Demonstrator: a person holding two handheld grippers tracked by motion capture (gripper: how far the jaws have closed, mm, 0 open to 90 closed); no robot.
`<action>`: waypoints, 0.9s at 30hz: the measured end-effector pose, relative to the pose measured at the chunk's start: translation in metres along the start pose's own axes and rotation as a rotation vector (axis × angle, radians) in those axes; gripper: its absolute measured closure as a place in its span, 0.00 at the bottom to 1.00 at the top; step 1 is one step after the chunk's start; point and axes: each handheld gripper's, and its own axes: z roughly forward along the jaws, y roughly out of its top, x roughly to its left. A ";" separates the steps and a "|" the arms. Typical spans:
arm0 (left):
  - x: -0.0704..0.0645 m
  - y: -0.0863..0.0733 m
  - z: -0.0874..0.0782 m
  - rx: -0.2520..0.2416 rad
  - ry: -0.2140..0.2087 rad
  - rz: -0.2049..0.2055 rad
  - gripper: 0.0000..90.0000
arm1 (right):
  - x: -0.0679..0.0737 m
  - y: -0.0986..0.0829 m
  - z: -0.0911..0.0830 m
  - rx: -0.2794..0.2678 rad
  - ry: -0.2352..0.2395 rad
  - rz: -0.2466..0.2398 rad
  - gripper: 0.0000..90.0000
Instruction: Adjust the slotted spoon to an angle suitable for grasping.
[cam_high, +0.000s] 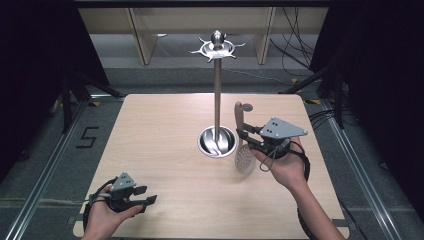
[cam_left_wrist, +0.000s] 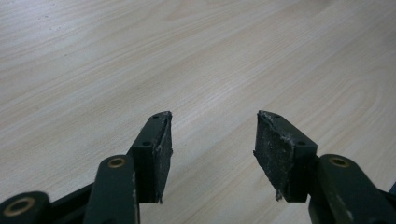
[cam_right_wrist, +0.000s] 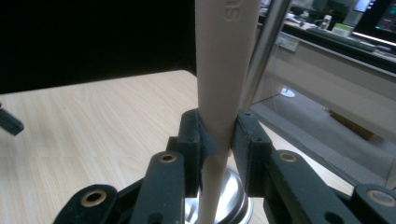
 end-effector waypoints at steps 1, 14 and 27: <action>0.000 0.000 0.000 0.002 0.008 0.001 0.51 | -0.001 0.001 -0.001 -0.005 -0.015 -0.004 0.83; 0.001 0.000 0.000 -0.007 -0.001 -0.015 0.51 | -0.001 0.008 -0.008 -0.029 -0.083 0.092 0.83; 0.001 0.000 0.000 -0.014 0.011 -0.017 0.51 | 0.000 0.017 -0.014 -0.052 -0.132 0.131 0.83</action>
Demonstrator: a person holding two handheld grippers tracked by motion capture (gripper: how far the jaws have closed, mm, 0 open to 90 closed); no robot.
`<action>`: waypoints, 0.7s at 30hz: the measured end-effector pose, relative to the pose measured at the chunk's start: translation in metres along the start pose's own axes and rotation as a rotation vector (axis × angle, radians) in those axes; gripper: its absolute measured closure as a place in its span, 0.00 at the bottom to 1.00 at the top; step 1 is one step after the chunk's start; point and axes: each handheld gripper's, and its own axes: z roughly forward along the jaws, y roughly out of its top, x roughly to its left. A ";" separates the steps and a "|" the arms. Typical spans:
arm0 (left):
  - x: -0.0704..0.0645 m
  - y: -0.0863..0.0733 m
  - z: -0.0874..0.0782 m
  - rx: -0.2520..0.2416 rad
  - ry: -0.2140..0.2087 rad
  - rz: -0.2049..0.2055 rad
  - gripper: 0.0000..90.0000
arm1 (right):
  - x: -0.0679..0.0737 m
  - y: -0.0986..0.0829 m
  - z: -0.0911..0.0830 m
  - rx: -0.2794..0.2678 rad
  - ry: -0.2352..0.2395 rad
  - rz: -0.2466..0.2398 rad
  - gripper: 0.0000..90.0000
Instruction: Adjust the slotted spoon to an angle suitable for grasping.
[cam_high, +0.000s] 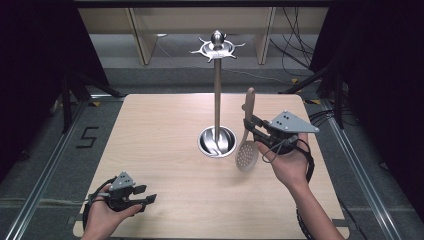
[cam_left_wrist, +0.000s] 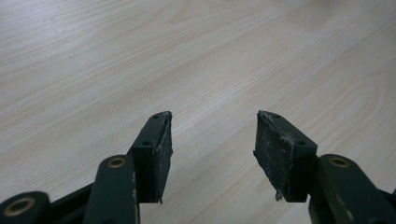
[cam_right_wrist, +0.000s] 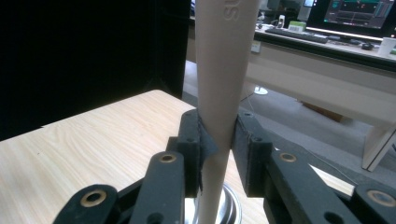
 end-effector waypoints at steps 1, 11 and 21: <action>0.000 0.000 0.000 0.003 0.001 -0.006 0.51 | 0.000 0.001 -0.001 0.010 -0.001 0.007 0.83; 0.000 0.001 0.000 0.001 -0.006 0.003 0.51 | -0.001 0.010 -0.001 -0.020 -0.029 0.006 0.83; 0.001 0.000 -0.001 0.002 -0.002 -0.007 0.51 | -0.004 0.025 0.000 -0.032 -0.054 0.011 0.83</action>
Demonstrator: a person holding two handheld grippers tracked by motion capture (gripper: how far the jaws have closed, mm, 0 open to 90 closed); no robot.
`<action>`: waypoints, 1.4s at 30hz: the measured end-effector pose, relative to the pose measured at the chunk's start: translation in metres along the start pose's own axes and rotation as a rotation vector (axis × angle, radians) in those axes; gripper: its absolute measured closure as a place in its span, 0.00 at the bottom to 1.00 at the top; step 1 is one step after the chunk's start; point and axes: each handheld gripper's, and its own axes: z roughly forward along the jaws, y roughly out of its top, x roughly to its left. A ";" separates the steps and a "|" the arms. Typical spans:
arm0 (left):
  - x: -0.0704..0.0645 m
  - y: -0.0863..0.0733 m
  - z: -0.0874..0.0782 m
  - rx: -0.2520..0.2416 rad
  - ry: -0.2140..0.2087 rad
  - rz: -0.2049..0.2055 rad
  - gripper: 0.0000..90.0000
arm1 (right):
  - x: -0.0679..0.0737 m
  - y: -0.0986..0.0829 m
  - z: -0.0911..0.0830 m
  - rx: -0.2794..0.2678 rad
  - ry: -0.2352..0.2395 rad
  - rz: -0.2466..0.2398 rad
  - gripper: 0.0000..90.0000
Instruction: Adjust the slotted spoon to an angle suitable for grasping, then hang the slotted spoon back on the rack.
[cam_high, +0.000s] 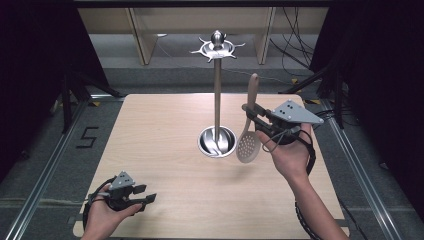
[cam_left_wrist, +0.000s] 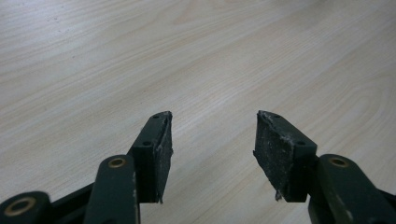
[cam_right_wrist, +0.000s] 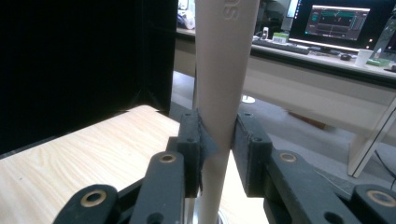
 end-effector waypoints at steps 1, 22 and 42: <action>0.000 0.000 0.000 0.001 0.001 0.000 0.51 | 0.000 0.000 0.000 0.000 0.000 0.000 0.83; 0.000 -0.001 0.001 0.002 0.016 -0.003 0.51 | -0.003 0.001 -0.002 0.005 -0.025 0.015 0.83; 0.000 -0.002 -0.003 -0.009 0.004 0.006 0.51 | -0.006 -0.003 0.010 0.012 -0.047 0.011 0.83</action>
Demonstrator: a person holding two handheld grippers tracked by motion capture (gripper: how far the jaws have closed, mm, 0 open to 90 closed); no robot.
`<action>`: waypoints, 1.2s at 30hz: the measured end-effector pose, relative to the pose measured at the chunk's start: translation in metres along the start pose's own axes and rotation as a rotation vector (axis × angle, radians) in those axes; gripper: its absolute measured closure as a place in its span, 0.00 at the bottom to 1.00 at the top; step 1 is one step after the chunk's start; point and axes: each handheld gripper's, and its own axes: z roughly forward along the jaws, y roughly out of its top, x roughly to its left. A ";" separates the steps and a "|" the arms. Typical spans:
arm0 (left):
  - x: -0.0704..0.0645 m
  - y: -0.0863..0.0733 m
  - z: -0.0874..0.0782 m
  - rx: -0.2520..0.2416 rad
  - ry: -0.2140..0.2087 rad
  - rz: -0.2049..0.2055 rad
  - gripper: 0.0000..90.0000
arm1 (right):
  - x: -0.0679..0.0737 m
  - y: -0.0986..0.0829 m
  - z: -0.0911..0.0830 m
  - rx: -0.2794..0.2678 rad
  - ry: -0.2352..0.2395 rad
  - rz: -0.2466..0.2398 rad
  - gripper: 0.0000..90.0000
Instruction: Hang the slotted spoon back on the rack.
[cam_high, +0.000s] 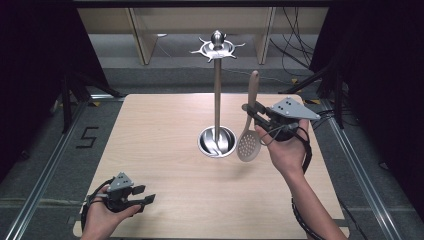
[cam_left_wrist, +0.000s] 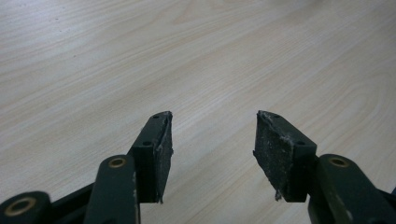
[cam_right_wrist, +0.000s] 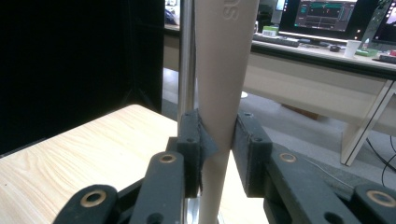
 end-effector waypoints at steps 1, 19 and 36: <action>0.000 0.000 0.000 0.005 0.003 0.006 0.51 | 0.001 0.000 0.000 -0.002 -0.005 0.011 0.83; 0.000 0.000 0.001 0.006 -0.005 0.004 0.51 | 0.001 0.011 0.010 -0.017 -0.001 0.017 0.83; 0.000 0.000 0.002 0.003 -0.006 0.003 0.51 | 0.001 0.016 0.016 -0.006 -0.002 0.015 0.83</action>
